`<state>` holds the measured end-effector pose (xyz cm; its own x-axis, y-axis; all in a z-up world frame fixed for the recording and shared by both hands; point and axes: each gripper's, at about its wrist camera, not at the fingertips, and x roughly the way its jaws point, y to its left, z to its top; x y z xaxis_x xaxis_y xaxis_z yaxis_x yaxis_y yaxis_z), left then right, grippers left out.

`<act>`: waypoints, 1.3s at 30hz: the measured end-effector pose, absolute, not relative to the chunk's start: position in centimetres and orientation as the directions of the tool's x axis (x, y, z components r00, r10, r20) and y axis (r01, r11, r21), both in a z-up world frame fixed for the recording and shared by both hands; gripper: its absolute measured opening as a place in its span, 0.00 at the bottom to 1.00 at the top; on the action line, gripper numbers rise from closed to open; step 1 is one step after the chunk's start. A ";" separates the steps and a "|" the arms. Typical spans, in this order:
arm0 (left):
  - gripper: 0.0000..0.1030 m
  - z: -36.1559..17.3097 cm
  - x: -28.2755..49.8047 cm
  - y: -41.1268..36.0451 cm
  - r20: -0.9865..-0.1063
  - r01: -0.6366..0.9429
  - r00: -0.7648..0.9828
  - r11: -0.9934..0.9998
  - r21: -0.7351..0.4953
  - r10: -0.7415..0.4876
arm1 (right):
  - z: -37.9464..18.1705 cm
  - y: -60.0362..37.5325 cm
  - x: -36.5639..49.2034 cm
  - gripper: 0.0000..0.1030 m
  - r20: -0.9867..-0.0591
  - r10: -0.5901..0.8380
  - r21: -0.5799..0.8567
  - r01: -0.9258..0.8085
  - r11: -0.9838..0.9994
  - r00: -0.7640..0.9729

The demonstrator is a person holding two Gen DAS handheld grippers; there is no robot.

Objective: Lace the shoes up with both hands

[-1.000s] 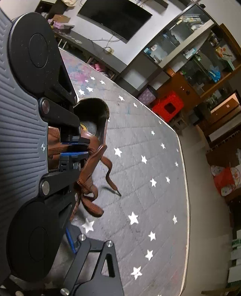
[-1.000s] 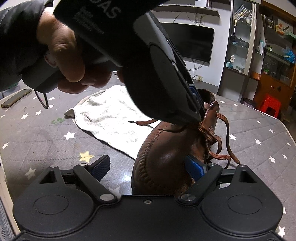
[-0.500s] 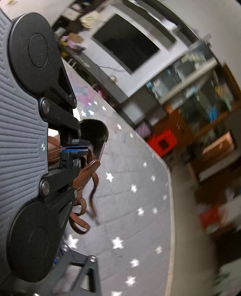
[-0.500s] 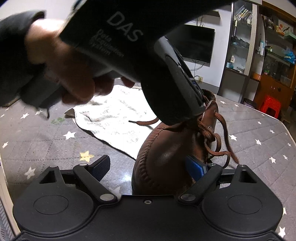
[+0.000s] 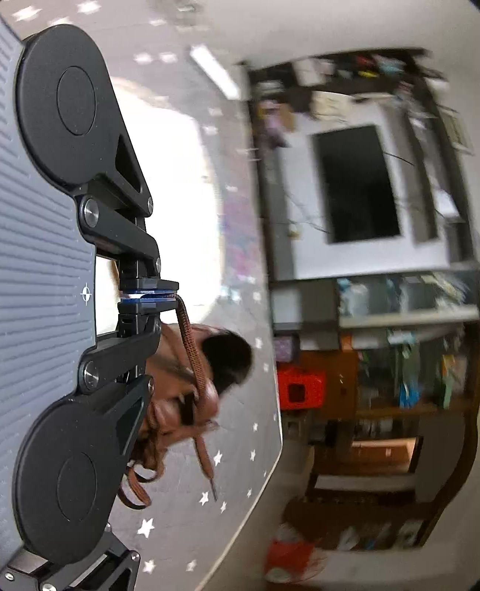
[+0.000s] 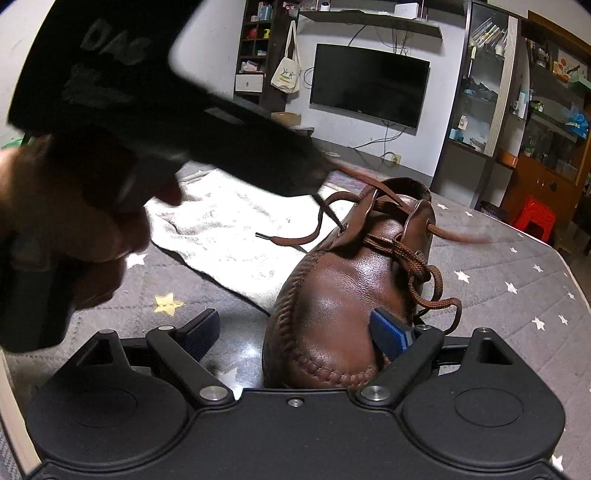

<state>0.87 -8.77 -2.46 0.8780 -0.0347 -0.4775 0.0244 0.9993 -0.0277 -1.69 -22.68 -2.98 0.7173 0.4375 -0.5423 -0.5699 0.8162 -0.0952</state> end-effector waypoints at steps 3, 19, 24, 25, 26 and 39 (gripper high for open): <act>0.02 -3.3 0.7 -8.0 -0.521 0.011 0.851 0.996 -0.094 -0.058 | -3.0 -22.6 -1.7 0.87 -0.542 0.437 -0.096 -0.570 0.816 0.718; 0.31 -0.7 -0.3 -11.6 -0.458 0.316 0.869 0.921 0.227 -0.186 | -3.2 -22.2 -1.6 0.87 -0.542 0.434 -0.103 -0.569 0.816 0.720; 0.29 -0.8 1.8 -13.7 -0.470 0.380 0.860 0.864 0.331 -0.199 | -3.2 -22.4 -1.6 0.87 -0.542 0.434 -0.101 -0.569 0.816 0.719; 0.28 -0.9 2.1 -14.0 -0.477 0.393 0.856 0.852 0.347 -0.200 | -3.2 -22.4 -1.6 0.87 -0.542 0.435 -0.101 -0.569 0.816 0.719; 0.28 -1.0 2.4 -14.2 -0.487 0.406 0.849 0.841 0.359 -0.203 | -3.2 -22.4 -1.6 0.87 -0.542 0.435 -0.101 -0.569 0.816 0.719; 0.03 -2.1 4.4 -14.7 -0.538 0.447 0.823 0.791 0.419 -0.180 | -3.2 -22.8 -1.6 0.90 -0.541 0.436 -0.097 -0.569 0.817 0.719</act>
